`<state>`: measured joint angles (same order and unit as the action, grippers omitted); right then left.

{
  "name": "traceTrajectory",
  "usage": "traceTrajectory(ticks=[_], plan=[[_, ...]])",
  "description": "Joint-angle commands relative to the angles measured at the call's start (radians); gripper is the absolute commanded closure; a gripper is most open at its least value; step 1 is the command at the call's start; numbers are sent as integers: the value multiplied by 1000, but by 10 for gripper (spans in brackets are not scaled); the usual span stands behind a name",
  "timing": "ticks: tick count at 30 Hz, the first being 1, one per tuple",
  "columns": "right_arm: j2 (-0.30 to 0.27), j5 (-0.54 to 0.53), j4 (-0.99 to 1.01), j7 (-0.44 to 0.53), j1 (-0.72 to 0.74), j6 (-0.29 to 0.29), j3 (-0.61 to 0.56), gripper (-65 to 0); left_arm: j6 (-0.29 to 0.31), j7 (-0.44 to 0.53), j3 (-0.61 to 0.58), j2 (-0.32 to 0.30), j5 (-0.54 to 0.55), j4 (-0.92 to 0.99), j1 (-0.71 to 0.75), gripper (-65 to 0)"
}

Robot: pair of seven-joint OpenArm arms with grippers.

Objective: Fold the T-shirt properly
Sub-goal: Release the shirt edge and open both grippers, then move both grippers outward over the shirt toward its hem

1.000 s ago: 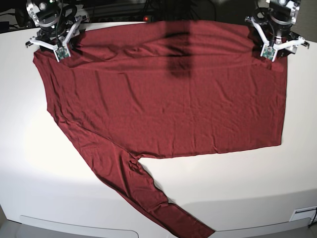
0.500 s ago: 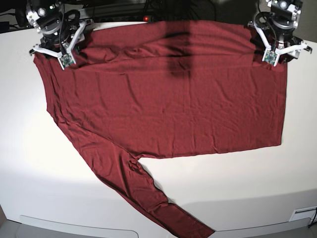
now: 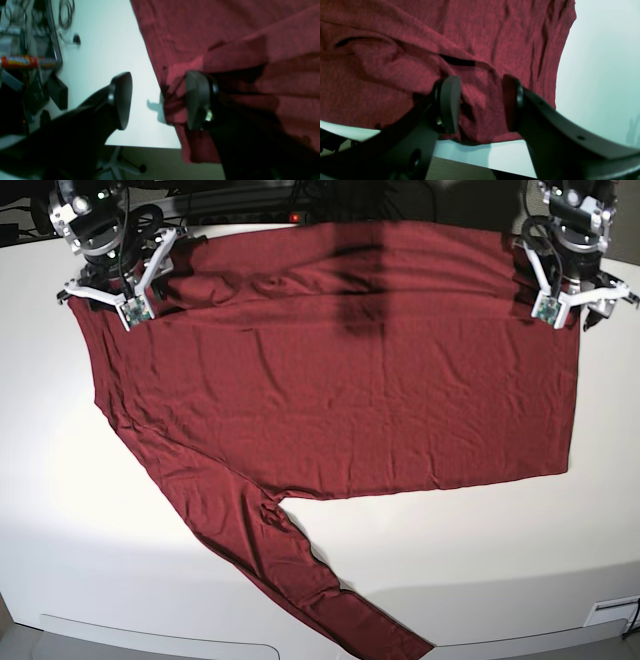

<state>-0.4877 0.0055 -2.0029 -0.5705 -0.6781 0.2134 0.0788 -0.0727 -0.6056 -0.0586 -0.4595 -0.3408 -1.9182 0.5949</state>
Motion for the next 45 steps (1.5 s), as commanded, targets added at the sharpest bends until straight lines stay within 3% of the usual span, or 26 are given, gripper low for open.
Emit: traceTrajectory(ticks=[1, 5, 15, 19, 25, 32, 34, 36, 38, 41, 45], plan=[[-10, 6, -21, 14, 2, -11, 8, -276, -14, 21, 6, -24, 7, -19, -11, -330], [-10, 6, -21, 39, 6, -11, 8, -276, -13, 53, 6, -45, 112, -19, -63, -330], [-2, -33, -39, 31, 135, -12, 8, -276, -14, -9, 6, -45, 115, -19, -242, -330], [-2, -35, -39, 47, 179, -12, 8, -276, -25, -59, 6, -45, 114, -19, -263, -330], [1, -35, -39, 51, 185, -12, 8, -276, -74, -36, 6, -31, 106, -19, -263, -330], [85, -27, -39, 57, 185, -12, 8, -276, -74, 14, 6, -28, 107, -19, -269, -332], [109, -27, -39, 58, 185, -11, 8, -276, -74, 14, 6, -25, 107, -19, -268, -374], [130, -13, -39, 58, 185, -11, 8, -276, -74, 7, 6, -23, 107, -19, -268, -456], [148, 21, -39, 63, 185, -11, 8, -277, -74, 3, 6, -23, 107, -19, -268, -455], [150, 25, -39, 71, 185, -11, 8, -329, -74, 4, 6, -23, 107, -19, -268, -455], [150, 25, -39, 125, 185, -12, 8, -330, -74, 8, 6, -17, 106, -19, -268, -455]])
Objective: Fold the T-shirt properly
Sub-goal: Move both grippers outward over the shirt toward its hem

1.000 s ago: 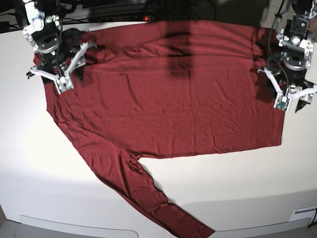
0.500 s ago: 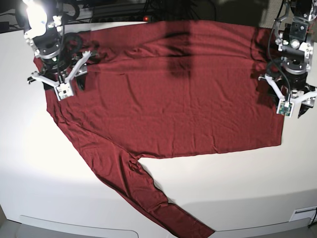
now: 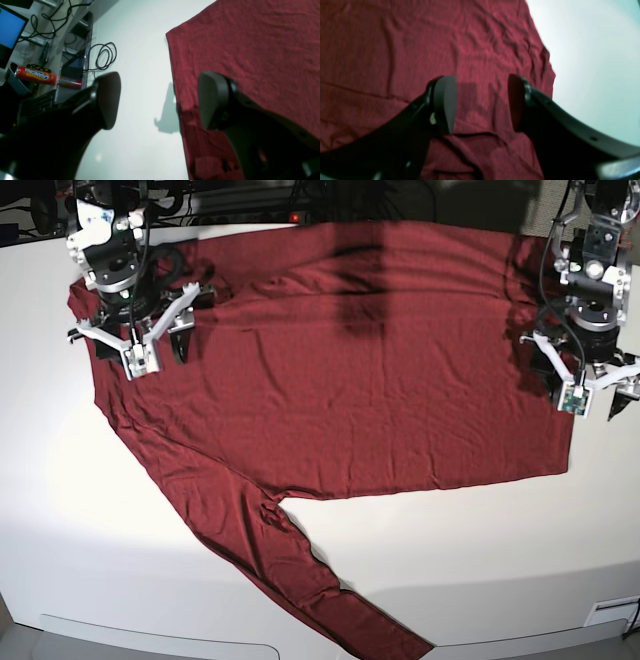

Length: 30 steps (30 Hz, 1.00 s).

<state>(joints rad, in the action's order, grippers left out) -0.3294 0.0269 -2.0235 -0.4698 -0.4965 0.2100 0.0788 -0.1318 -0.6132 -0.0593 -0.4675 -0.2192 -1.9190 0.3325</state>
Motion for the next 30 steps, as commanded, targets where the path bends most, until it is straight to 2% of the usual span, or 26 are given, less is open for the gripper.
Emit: traceTrajectory(ticks=[1, 4, 7, 10, 13, 16, 20, 26, 30], plan=[[-8, 4, -18, 37, 3, -8, 8, -330, -15, 16, 7, -5, -15, -18, -5, -455], [-8, 3, -18, 103, 3, -8, 8, -330, -15, 35, 7, 21, -16, -18, -5, -455], [0, -4, -18, 175, 27, -8, 8, -330, -15, 114, 7, 53, -15, -18, -6, -455], [31, -5, -18, 177, 92, -8, 8, -330, -15, 196, 7, 92, -15, -18, -18, -455], [71, -32, -18, 173, 171, -8, 8, -330, -14, 195, 7, 128, -15, -18, -69, -455], [112, -109, -18, 114, 249, -7, 8, -330, -14, 195, 7, 140, -14, -18, -134, -455], [145, -166, -18, -69, 354, 4, 6, -330, -14, 179, 7, 140, -12, -18, -216, -455], [167, -153, -18, -78, 465, 11, 6, -330, -14, 175, 7, 140, 22, -18, -307, -455], [211, -72, -18, -72, 507, 10, 8, -330, -14, 173, 7, 140, 23, -18, -343, -454]])
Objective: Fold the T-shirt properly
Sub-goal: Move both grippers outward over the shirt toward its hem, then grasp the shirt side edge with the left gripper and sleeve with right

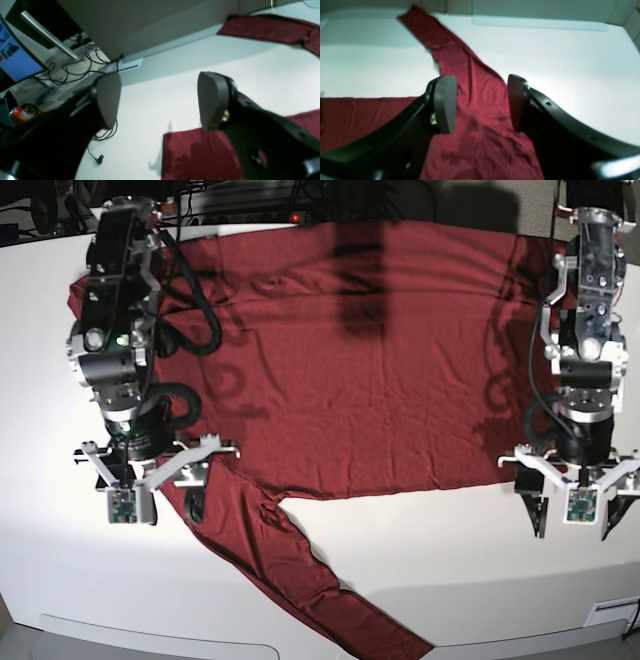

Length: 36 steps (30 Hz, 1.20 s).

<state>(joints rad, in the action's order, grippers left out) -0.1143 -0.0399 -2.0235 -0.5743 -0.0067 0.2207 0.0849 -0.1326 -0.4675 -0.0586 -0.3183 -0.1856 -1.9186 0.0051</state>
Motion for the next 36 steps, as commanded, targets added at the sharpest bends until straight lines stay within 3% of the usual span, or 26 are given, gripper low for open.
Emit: traceTrajectory(ticks=[1, 6, 10, 14, 23, 29, 32, 36], plan=[[7, -4, -18, 35, 28, 0, 2, -330, -13, 25, 6, -9, -11, -18, -24, -455], [59, -25, -18, 35, 125, 0, 2, -330, -6, 20, 6, -10, 47, -18, -68, -454], [70, -25, -16, 27, 218, 0, 1, -330, 97, 19, 6, -12, 93, -18, -122, -454], [69, -45, -7, -8, 296, 12, 0, -330, 122, -3, 6, -15, 116, -16, -181, -454], [70, -99, 188, -11, 438, 171, 0, -330, 122, -6, 6, -15, 116, 133, -365, -454], [70, -98, 440, -27, 553, 219, 0, -330, 126, -17, 6, -15, 116, 378, -509, -454], [70, -98, 578, -80, 623, 246, 0, -330, 209, -61, 6, -18, 130, 541, -581, -453], [69, -98, 760, -182, 703, 254, 0, -330, 336, -101, 6, -20, 216, 909, -684, -453]])
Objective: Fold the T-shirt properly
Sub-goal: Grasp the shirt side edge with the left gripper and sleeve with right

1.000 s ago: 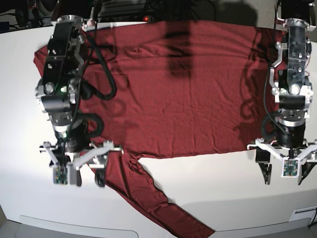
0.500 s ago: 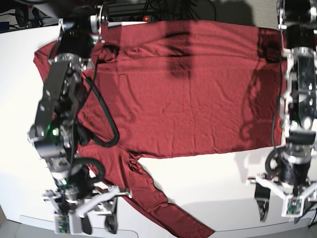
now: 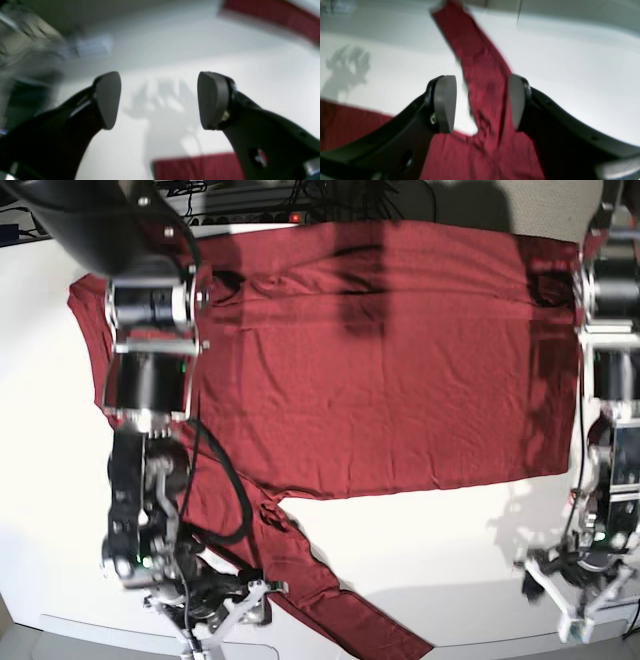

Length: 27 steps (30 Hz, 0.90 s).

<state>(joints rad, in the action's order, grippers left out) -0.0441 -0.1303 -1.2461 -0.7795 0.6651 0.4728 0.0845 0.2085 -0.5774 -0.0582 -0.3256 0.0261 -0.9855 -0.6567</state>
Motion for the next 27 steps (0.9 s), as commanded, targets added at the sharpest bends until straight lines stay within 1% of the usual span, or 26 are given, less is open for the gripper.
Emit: traceTrajectory(ticks=[1, 2, 4, 6, 9, 11, 15, 17, 21, 27], plan=[[-1, -8, 13, 19, 39, 6, 0, -330, 24, 17, 6, -13, 5, 80, -43, -453], [-1, -8, 30, 20, 40, 16, 0, -330, 51, 36, 6, -14, 1, 179, -61, -453], [0, -13, 41, 19, 38, 41, 0, -330, 90, 109, 6, -25, 2, 354, -84, -453], [-1, -27, 41, 14, 38, 47, 0, -330, 101, 169, 6, -39, 2, 477, -89, -453], [0, -39, 41, 3, 38, 47, 0, -330, 119, 183, 6, -64, 2, 573, -78, -453], [-1, -39, 41, 3, 37, 47, 0, -330, 139, 179, 6, -81, 24, 580, -61, -453], [0, -40, 41, 3, 35, 47, 0, -330, 186, 119, 6, -99, 136, 580, -61, -453], [-1, -59, 41, 0, 35, 47, 0, -330, 190, 98, 6, -100, 167, 580, -61, -453], [-1, -65, 41, 0, 35, 48, 0, -330, 189, 100, 6, -100, 166, 558, -61, -453], [-6, -65, 41, -3, 35, 48, 0, -330, 188, 91, 6, -113, 166, 448, -61, -453]])
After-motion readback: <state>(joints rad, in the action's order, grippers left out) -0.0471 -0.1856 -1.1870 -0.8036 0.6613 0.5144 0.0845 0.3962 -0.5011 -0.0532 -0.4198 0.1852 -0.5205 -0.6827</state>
